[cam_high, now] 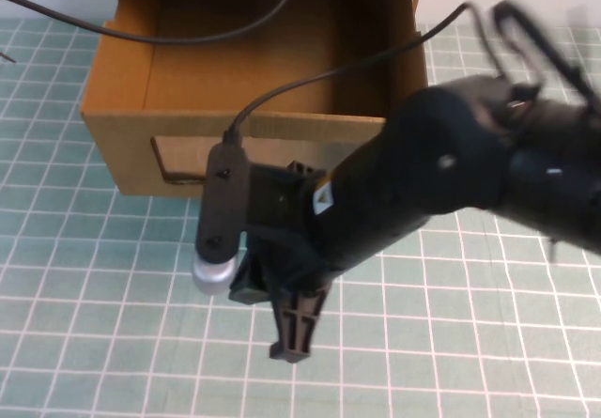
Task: Close the shoe box
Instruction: Close the shoe box with your right arm
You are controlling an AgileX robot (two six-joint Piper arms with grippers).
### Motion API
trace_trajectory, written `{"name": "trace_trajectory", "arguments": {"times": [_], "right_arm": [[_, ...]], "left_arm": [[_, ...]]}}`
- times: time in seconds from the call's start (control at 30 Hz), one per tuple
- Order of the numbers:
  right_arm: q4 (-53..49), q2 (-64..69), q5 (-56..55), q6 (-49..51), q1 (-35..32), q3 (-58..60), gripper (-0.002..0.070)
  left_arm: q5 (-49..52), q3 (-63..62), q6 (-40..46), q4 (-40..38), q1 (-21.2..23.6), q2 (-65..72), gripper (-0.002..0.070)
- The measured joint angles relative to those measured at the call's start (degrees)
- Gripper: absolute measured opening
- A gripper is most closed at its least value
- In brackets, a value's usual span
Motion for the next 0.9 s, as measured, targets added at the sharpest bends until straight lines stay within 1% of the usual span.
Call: {"name": "trace_trajectory", "arguments": {"times": [0.13, 0.23, 0.3, 0.5, 0.7, 0.9], "right_arm": [[-0.38, 2.71, -4.95, 0.21, 0.06, 0.0, -0.0014], [-2.75, 3.81, -10.59, 2.52, 0.06, 0.0, -0.0014], [-6.23, 4.25, -15.08, 5.15, 0.06, 0.11, -0.0014], [-15.41, 4.56, -23.96, 14.38, 0.06, 2.68, -0.0014], [-16.77, 4.69, -32.53, 16.5, 0.06, 7.27, -0.0014], [-16.77, 5.16, -38.65, 16.73, -0.94, 7.83, -0.0014]], "left_arm": [[0.1, 0.0, 0.0, 0.0, 0.0, 0.0, -0.0005], [0.12, 0.0, 0.0, 0.0, 0.0, 0.0, -0.0005], [0.22, 0.0, 0.0, 0.0, 0.0, 0.0, -0.0005], [0.47, -0.11, 0.2, 0.0, 0.0, 0.05, -0.0005], [0.59, -0.21, 0.38, 0.0, 0.0, 0.05, -0.0005], [0.71, -0.3, 0.38, 0.0, 0.0, 0.05, -0.0005]]}}
